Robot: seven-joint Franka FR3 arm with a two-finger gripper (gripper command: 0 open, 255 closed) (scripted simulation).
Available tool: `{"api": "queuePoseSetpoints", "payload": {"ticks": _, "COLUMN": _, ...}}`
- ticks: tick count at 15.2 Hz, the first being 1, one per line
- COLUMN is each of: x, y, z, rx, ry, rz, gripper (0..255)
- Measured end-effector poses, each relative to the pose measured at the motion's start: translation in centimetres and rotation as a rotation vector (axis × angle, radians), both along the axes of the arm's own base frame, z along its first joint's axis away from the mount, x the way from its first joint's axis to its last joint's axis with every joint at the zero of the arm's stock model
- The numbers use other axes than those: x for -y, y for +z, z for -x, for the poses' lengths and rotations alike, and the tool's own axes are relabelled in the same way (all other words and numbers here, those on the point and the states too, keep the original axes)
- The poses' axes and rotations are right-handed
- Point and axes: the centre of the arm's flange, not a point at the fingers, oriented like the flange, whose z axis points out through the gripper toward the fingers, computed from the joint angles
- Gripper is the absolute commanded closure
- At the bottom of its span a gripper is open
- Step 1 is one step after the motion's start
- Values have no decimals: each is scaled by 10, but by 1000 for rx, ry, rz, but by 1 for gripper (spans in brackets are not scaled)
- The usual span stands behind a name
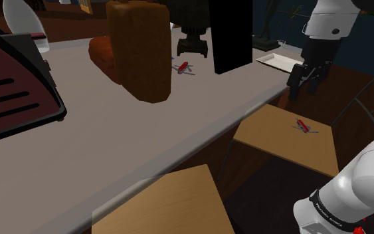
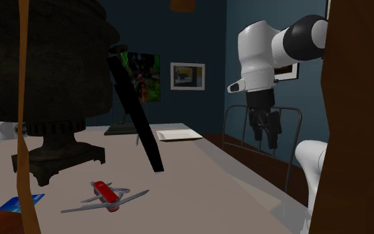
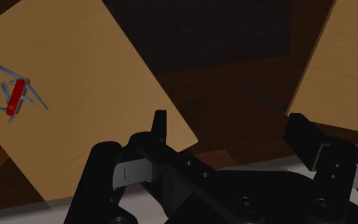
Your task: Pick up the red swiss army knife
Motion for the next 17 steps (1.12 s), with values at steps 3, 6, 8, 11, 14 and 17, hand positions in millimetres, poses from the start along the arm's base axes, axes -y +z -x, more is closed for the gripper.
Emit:
{"api": "queuePoseSetpoints", "payload": {"ticks": 3, "x": -7, "y": -2, "z": -14, "rx": 6, "ry": 0, "rz": 2, "gripper": 0}}
{"api": "queuePoseSetpoints", "payload": {"ticks": 6, "x": -22, "y": -3, "z": -44, "rx": 19, "ry": 0, "rz": 7, "gripper": 0}}
{"api": "queuePoseSetpoints", "payload": {"ticks": 8, "x": -31, "y": -4, "z": -67, "rx": 29, "ry": -1, "rz": 10, "gripper": 0}}
{"api": "queuePoseSetpoints", "payload": {"ticks": 11, "x": -45, "y": -3, "z": -102, "rx": 44, "ry": -1, "rz": 15, "gripper": 0}}
{"api": "queuePoseSetpoints", "payload": {"ticks": 14, "x": -60, "y": -4, "z": -139, "rx": 58, "ry": -2, "rz": 20, "gripper": 0}}
{"api": "queuePoseSetpoints", "payload": {"ticks": 17, "x": -75, "y": -3, "z": -174, "rx": 73, "ry": -2, "rz": 24, "gripper": 0}}
